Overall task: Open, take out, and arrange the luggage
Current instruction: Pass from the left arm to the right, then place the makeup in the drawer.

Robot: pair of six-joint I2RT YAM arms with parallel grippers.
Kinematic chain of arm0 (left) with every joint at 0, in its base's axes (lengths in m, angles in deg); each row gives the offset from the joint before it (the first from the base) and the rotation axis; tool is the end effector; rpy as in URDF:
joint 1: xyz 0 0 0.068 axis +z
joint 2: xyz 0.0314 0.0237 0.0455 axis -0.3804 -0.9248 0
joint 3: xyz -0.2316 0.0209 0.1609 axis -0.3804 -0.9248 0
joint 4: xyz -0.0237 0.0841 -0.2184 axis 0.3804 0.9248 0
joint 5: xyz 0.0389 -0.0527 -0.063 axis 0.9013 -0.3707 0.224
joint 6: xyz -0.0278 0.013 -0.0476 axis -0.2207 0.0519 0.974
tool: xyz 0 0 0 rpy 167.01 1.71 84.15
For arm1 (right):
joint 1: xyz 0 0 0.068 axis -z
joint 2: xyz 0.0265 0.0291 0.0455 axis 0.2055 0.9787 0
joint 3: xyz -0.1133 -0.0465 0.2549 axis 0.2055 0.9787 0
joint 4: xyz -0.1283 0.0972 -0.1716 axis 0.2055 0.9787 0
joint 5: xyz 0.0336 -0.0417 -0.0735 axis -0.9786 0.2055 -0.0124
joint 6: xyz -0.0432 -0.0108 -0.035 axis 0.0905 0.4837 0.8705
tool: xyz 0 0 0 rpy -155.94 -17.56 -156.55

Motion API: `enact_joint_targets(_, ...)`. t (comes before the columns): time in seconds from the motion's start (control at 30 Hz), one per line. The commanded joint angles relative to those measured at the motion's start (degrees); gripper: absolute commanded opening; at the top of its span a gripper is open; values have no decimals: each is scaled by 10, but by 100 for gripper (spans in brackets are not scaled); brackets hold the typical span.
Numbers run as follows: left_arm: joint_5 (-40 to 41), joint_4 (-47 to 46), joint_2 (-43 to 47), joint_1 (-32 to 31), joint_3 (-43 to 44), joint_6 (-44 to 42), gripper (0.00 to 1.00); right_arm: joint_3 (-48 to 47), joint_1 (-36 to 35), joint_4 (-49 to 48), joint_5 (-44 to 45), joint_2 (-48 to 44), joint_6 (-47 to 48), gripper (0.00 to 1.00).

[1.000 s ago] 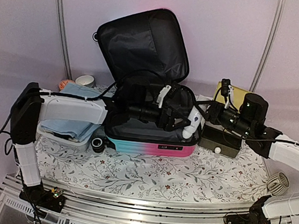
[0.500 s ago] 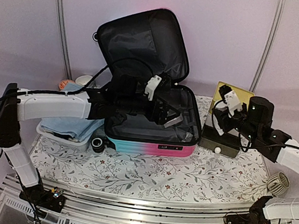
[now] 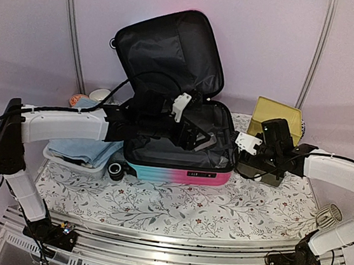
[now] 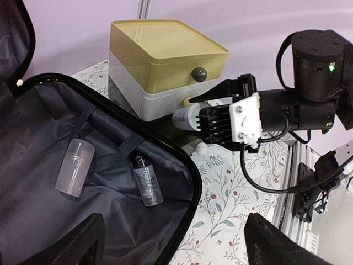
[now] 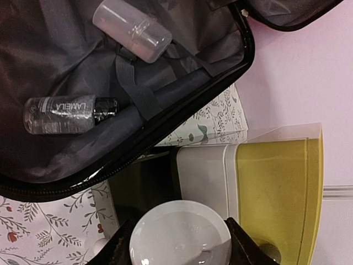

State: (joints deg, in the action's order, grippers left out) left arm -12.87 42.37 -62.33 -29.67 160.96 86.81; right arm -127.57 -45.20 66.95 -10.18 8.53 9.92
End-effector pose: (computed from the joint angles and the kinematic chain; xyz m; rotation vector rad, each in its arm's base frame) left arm 0.2333 -0.3111 0.3243 0.8027 1.8810 -0.9223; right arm 0.2302 0.1358 0.2694 -1.3234 1.7922 -0.5255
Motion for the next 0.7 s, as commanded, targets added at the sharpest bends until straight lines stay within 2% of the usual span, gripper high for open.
enact_joint_targets(0.0, 10, 12, -8, -4, 9, -8, 89, -40, 18, 8, 62, 42, 50, 48)
enact_joint_targets(0.13, 16, 17, -5, -4, 7, -11, 89, -58, 19, 51, 51, 41, 26, 48)
enact_joint_targets(0.27, 12, 12, -10, -4, 7, -10, 89, -58, 25, 62, 42, 37, 13, 54)
enact_joint_targets(0.47, 2, 10, -20, -4, 16, -6, 89, -112, 28, 108, 65, 107, -30, 50)
enact_joint_targets(0.53, 4, 10, -18, -4, 13, -8, 89, -131, 28, 112, 67, 131, -43, 53)
enact_joint_targets(0.6, 11, 13, -16, -4, 11, -9, 89, -142, 28, 111, 60, 146, -51, 60)
enact_joint_targets(0.67, 14, 18, -17, -4, 12, -11, 88, -148, 28, 115, 64, 154, -62, 61)
